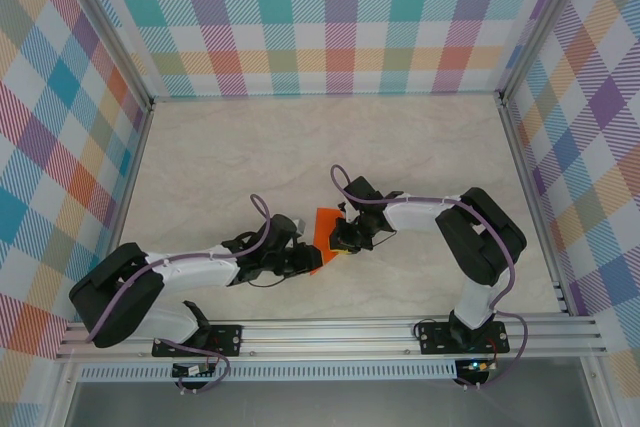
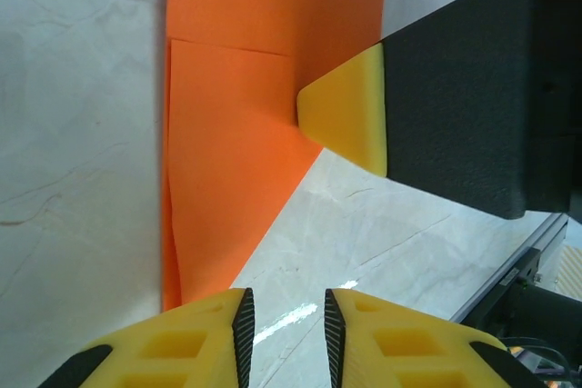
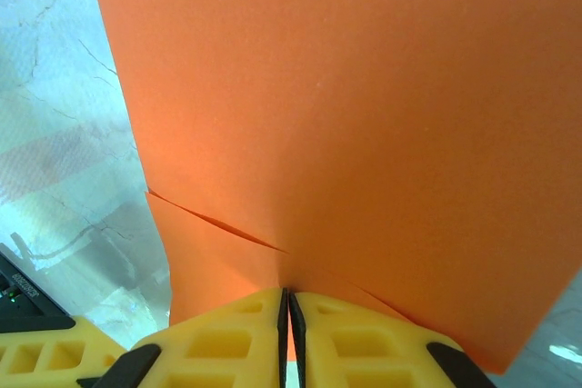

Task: Fold a paper plane with a square sheet of paper (pick it up from the middle)
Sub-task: Third fold the triangle at the center of the table.

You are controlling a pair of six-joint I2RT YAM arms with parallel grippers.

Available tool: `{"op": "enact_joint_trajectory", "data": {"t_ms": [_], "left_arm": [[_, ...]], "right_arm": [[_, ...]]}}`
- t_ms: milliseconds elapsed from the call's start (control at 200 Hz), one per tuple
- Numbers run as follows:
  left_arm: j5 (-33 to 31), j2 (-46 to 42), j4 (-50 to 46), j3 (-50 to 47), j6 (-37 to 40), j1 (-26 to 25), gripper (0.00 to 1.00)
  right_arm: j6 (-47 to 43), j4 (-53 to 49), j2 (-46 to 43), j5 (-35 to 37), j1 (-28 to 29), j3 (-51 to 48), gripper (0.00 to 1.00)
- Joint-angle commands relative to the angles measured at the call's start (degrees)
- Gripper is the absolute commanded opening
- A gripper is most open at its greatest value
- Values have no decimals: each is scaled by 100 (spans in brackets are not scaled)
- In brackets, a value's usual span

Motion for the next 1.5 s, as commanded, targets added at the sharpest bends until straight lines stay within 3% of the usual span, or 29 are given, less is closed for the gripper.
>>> {"op": "enact_joint_trajectory", "data": {"t_ms": [0,200,340,590,865,1035,1495], "left_arm": [[137,255,223,84,-149,20,29],[479,752,819,-67,-211,20,30],[325,768,522,-109,-188,17,30],[-303,214,-519,-407,-114,19,30],[-88,-458,-521,-600,-135,20,31],[-95,-983,-739,-179,-49,24,33],[385,576,-19,284,-20,28,32]], "right_arm": [[-56,-374,299,609,8,-81,14],[-39,-356,288,613,9,-123,14],[-24,-330,260,622,9,-177,14],[-32,-347,262,647,5,-195,14],[-30,-356,250,622,8,-160,14],[-32,-395,218,639,9,-142,14],[-20,-421,233,657,9,-142,14]]}}
